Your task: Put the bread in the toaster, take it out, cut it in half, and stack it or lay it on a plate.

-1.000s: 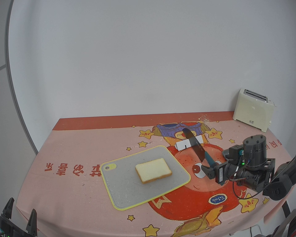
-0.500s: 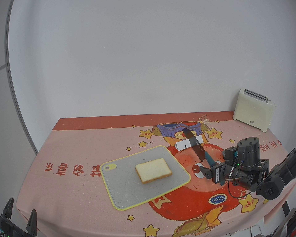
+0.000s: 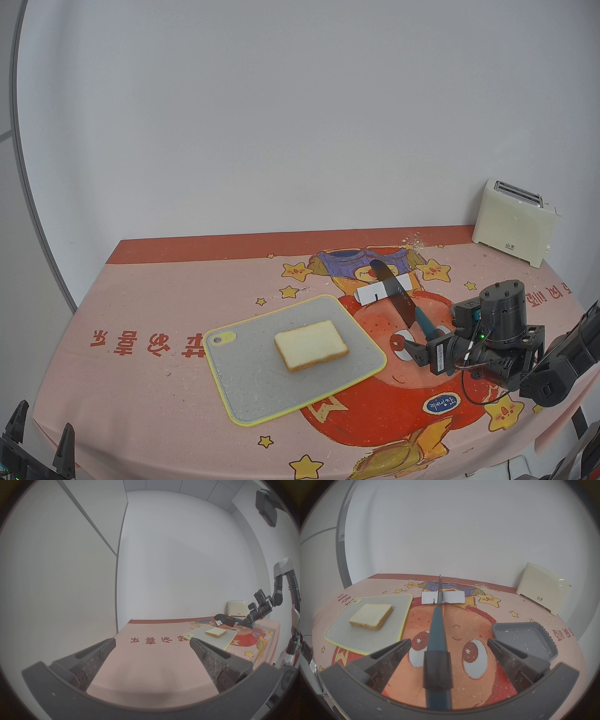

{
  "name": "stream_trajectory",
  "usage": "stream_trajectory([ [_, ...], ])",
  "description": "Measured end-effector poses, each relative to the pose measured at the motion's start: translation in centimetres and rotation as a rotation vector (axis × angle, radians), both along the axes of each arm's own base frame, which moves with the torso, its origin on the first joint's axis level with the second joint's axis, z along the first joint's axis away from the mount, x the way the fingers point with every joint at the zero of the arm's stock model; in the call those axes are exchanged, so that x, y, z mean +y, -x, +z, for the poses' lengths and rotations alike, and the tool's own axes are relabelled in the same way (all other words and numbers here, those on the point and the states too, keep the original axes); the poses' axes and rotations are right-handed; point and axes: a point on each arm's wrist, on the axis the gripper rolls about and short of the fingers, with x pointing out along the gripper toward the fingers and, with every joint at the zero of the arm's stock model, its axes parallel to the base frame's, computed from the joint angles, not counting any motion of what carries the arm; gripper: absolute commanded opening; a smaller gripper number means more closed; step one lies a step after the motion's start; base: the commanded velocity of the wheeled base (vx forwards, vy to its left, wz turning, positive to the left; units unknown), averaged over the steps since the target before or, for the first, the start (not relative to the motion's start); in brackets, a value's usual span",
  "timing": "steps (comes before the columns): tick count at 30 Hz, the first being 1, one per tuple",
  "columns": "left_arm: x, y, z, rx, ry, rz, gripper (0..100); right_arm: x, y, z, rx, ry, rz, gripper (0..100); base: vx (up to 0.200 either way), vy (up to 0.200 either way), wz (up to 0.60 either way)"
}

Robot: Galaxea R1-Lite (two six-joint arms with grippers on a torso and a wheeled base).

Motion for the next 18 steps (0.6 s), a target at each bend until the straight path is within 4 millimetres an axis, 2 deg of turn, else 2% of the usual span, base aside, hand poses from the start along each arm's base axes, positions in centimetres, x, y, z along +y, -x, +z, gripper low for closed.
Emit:
stream_trajectory([
  [9, 0.00, 0.00, 0.00, 0.000, 0.000, 0.000, 100, -0.14, 0.33, -0.12, 0.007, 0.006, 0.001, 100, 0.000, 0.000, 0.00],
  [10, 0.00, 0.00, 0.00, 0.000, 0.000, 0.000, 100, -0.17, 0.38, -0.13, 0.008, 0.006, 0.001, 0, 0.000, 0.000, 0.00],
  [18, 0.00, 0.00, 0.00, 0.000, 0.000, 0.000, 100, -0.03, 0.61, -0.10, 0.008, 0.006, 0.008, 0, 0.000, 0.000, 0.00],
])
